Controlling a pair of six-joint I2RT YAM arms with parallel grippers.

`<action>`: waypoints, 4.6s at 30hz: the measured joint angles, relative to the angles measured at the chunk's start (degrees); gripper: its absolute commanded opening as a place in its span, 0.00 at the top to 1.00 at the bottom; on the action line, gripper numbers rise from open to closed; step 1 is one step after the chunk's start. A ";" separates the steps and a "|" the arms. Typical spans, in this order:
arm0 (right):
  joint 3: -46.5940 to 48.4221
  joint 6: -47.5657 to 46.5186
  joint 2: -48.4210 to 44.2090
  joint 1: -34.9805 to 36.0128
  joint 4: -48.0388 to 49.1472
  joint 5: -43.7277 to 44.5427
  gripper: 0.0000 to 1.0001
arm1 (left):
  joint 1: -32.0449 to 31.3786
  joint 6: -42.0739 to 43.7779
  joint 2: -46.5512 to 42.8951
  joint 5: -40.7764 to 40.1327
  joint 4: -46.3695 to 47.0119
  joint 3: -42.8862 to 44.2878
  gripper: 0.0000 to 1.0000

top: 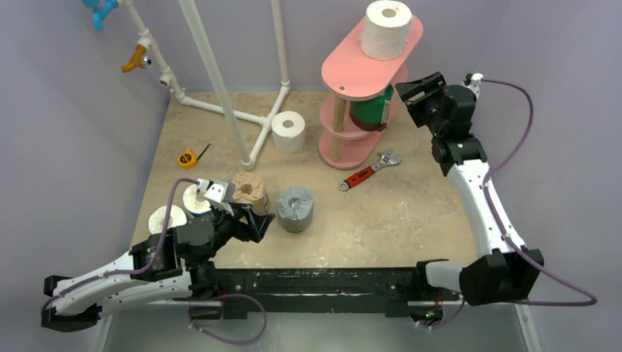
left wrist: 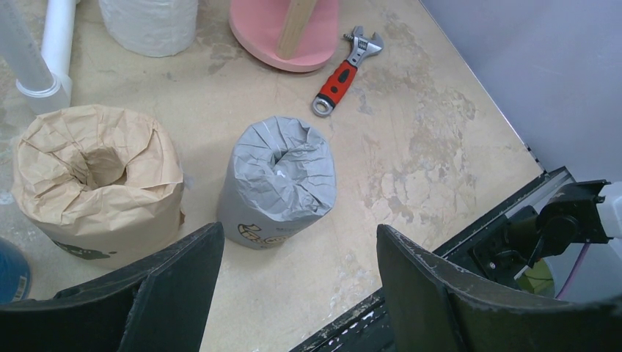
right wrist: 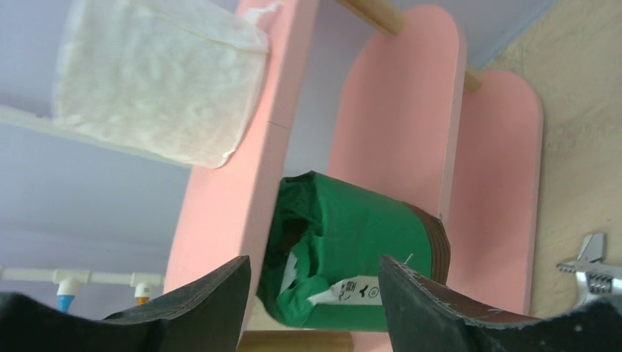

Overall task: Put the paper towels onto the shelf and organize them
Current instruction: Move the paper towel to the shelf.

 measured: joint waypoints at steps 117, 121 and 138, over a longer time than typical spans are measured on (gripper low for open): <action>-16.63 -46.16 20.41 12.24 53.29 23.80 0.04 | 0.00 -0.90 2.43 -4.55 -3.08 0.00 0.23; -15.45 -46.62 21.55 11.91 53.37 23.47 0.04 | 0.00 -0.83 2.67 -4.63 -3.08 0.00 0.23; -10.19 -47.91 26.38 9.94 53.68 23.17 0.05 | 0.00 -0.90 1.79 -6.19 -3.30 -0.02 0.23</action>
